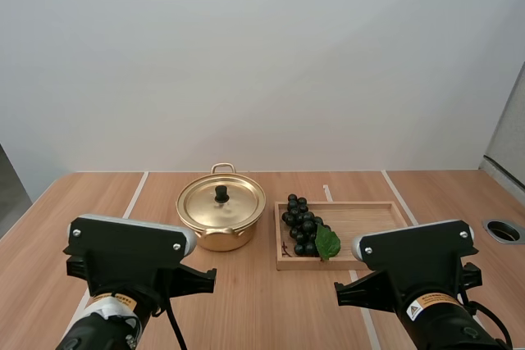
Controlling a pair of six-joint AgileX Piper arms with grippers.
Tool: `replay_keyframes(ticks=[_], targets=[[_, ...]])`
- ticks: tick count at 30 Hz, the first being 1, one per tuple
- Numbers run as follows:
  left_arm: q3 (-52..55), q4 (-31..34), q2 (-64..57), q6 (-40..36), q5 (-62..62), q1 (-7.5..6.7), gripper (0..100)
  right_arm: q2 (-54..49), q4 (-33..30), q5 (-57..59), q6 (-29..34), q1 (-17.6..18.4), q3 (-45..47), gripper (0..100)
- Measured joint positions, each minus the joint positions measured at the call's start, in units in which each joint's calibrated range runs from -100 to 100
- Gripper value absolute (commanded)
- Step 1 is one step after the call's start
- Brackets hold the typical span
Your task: Open the pot, put the pineapple inside, and close it
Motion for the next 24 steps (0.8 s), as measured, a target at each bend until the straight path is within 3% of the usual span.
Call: replay_keyframes(ticks=[7, 24], targets=[[0.00, 0.00, 0.00, 0.00, 0.00, -0.66, 0, 0.00, 0.00, 0.00, 0.00, 0.00, 0.00, 0], [0.00, 0.00, 0.00, 0.00, 0.00, -0.66, 0, 0.00, 0.00, -5.32, 0.00, 0.00, 0.00, 0]])
